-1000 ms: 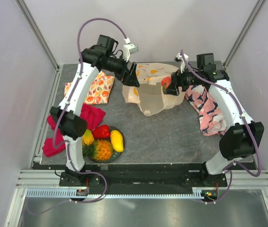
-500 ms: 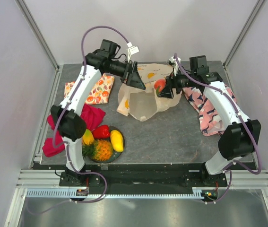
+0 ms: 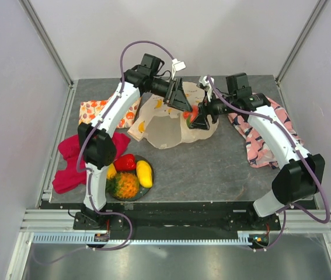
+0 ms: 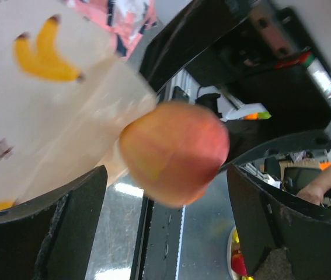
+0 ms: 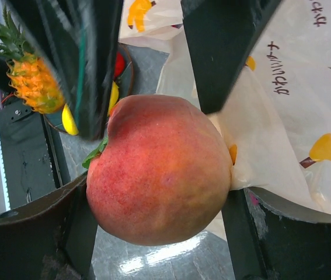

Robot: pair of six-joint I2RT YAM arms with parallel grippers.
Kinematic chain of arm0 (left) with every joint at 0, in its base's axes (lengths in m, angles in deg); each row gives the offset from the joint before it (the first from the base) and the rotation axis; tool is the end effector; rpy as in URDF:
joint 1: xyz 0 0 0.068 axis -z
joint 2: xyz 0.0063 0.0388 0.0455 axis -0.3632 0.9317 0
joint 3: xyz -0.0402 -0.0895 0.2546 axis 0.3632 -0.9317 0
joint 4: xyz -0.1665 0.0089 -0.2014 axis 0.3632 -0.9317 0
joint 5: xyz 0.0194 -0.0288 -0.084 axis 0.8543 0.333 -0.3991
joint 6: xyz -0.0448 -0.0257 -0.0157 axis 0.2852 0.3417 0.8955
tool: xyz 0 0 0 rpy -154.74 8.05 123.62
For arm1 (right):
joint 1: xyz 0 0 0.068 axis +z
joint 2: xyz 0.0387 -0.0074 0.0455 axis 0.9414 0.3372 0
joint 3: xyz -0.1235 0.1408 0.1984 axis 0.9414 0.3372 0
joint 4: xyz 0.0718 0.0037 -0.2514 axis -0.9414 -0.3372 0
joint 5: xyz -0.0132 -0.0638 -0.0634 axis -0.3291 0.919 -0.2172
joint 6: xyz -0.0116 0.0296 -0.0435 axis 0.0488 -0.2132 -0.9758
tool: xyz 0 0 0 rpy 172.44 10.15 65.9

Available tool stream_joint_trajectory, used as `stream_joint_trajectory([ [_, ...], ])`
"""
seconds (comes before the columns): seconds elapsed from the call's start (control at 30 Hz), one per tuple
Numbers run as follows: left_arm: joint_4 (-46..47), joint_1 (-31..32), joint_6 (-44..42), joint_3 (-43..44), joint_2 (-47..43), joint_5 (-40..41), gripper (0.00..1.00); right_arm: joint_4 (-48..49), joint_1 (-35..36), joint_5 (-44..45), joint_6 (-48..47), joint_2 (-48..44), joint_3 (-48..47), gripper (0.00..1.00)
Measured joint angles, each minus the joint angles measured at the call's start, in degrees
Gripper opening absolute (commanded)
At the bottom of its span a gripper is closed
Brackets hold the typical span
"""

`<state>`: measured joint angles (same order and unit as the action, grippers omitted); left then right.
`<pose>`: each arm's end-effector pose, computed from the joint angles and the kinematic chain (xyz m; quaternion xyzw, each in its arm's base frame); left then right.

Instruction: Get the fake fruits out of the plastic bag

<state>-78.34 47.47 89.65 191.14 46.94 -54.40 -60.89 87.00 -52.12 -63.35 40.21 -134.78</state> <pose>0.3970 -0.2316 0.3479 0.3220 0.7361 -0.5788 0.1395 0.3118 0.1223 0.3514 -0.4235 0.7349 0.3817 0.3673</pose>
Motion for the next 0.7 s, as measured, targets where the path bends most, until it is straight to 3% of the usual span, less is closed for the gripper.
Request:
stream_joint_trajectory([
  [0.1,0.5,1.6,0.1,0.0,0.0,-1.0,0.78,-0.3,0.8,0.2,0.1,0.0,0.5,0.70],
  [0.2,0.9,1.8,0.2,0.0,0.4,-1.4,0.59,-0.5,0.7,0.4,0.5,-0.3,0.7,0.70],
  [0.23,1.0,1.7,0.2,0.0,0.6,-1.9,0.44,-0.3,0.8,0.7,0.7,-0.3,0.7,0.71],
  [0.3,1.2,1.6,0.3,-0.2,0.7,-2.7,0.31,-0.3,0.9,1.3,1.0,-0.3,0.7,0.75],
  [0.33,1.3,1.6,0.3,-0.3,0.7,-2.8,0.16,-0.2,0.9,1.5,1.1,-0.3,0.7,0.85],
  [0.4,1.6,1.5,0.4,-0.5,0.7,-3.5,0.05,-0.1,1.0,1.8,1.1,-0.4,0.8,0.94],
  [0.43,1.8,1.5,0.3,-0.7,0.7,-3.9,0.02,0.0,1.1,2.0,1.2,-0.6,1.0,0.98],
  [0.7,3.7,-0.5,0.5,-0.8,1.1,-9.6,0.02,0.3,-1.8,5.5,-0.7,-5.3,3.0,0.98],
])
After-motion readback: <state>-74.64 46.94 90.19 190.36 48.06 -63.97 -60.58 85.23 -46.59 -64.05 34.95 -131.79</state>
